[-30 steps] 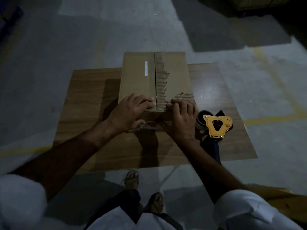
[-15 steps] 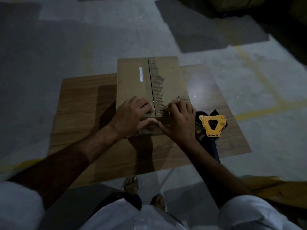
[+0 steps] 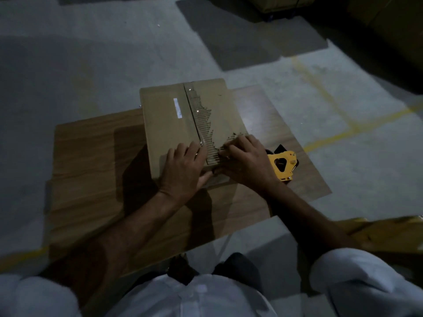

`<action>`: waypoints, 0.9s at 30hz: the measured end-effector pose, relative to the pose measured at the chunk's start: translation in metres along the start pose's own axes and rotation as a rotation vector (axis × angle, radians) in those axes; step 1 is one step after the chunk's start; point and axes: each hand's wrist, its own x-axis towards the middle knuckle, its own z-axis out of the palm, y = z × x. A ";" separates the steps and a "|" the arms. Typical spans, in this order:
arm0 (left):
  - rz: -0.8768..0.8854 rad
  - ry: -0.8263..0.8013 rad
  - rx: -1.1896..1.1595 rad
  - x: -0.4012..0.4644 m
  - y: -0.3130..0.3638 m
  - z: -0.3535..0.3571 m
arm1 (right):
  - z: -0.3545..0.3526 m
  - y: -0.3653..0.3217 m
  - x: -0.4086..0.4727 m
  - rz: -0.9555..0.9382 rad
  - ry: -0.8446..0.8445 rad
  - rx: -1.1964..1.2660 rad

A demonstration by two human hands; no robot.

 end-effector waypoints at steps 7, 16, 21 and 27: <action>0.001 -0.021 -0.177 -0.004 -0.017 -0.002 | 0.011 -0.002 -0.006 0.022 0.054 0.026; -0.123 -0.202 -0.086 -0.009 -0.006 -0.012 | 0.003 0.000 0.004 -0.023 -0.061 -0.001; -0.009 -0.310 -0.181 0.002 -0.020 -0.017 | -0.010 0.009 0.038 -0.125 -0.204 0.232; 0.048 -0.413 -0.392 0.000 -0.032 -0.019 | -0.011 -0.019 0.038 -0.002 -0.189 0.239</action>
